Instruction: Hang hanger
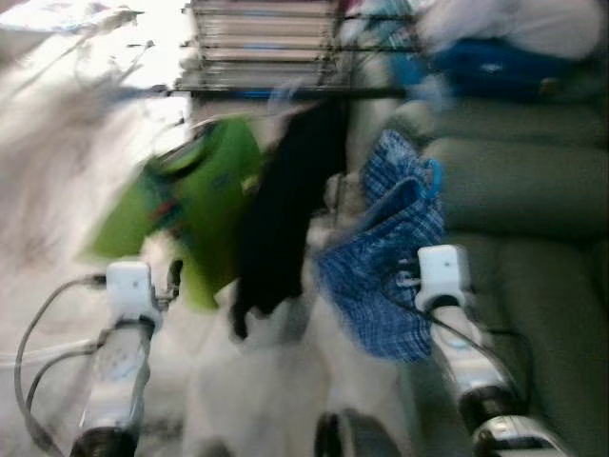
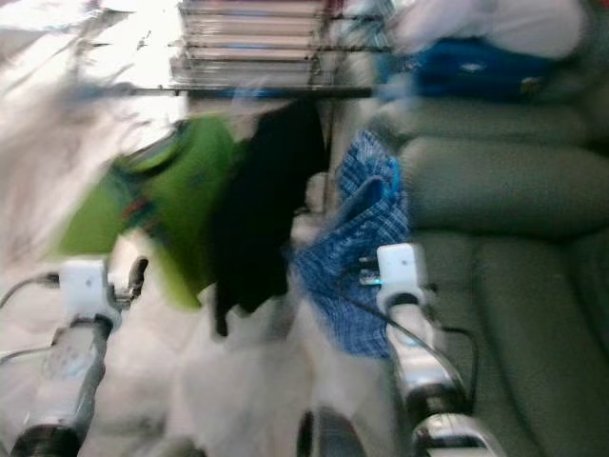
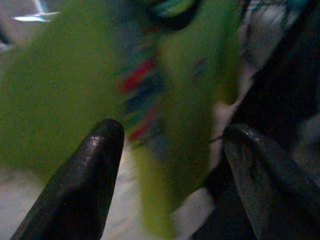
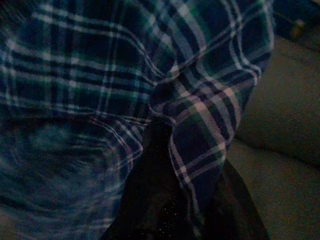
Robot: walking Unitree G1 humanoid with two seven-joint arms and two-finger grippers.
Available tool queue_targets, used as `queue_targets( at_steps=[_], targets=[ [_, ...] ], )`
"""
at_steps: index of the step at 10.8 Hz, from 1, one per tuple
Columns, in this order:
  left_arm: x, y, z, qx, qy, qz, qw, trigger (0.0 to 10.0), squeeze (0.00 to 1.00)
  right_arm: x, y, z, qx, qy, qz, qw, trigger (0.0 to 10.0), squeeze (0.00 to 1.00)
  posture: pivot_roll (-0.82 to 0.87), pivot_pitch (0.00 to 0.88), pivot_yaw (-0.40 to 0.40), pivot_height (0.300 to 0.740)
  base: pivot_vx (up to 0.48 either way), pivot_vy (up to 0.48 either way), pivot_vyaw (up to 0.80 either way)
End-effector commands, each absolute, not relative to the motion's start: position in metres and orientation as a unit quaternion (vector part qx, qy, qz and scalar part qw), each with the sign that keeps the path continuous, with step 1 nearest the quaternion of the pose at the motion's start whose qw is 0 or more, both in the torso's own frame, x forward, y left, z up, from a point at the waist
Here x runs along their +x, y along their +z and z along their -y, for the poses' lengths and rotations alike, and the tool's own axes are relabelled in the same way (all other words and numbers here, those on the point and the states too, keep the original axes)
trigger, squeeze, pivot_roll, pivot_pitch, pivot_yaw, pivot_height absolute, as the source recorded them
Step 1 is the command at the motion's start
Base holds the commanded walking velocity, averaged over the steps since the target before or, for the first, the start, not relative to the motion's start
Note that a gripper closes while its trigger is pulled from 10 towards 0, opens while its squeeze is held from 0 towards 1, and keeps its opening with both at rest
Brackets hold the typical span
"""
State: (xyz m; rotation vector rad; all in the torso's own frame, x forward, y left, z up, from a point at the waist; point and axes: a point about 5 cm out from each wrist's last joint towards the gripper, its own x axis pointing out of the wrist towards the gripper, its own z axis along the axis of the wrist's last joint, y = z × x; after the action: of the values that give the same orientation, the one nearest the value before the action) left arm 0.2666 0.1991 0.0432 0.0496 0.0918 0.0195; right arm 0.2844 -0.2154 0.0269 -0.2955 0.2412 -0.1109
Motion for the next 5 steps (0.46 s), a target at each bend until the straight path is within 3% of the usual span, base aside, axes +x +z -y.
queue_targets(
  at_steps=[1, 3, 5],
  targets=[
    [0.2609, 0.0392, -0.2082, 0.032, 0.015, -0.06, 0.998, 10.0, 0.0, 0.2903, 0.0336, 0.2097, -0.141, -0.058, -0.102, 0.983, 10.0, 0.0, 0.05, 0.12, -0.062, 0.74, 0.368, 0.311, 0.0],
    [0.261, 0.0383, -0.2083, 0.029, 0.015, -0.064, 0.997, 10.0, 0.0, 0.2888, 0.0328, 0.2072, -0.144, -0.057, -0.099, 0.983, 10.0, 0.0, 0.05, 0.12, -0.063, 0.74, 0.304, 0.371, 0.0],
    [0.2615, 0.0373, -0.2087, 0.027, 0.014, -0.068, 0.997, 10.0, 0.0, 0.2828, 0.0271, 0.2035, -0.143, -0.051, -0.104, 0.983, 10.0, 0.0, 0.05, 0.12, -0.06, 0.74, 0.0, 0.429, 0.0]
  ],
)
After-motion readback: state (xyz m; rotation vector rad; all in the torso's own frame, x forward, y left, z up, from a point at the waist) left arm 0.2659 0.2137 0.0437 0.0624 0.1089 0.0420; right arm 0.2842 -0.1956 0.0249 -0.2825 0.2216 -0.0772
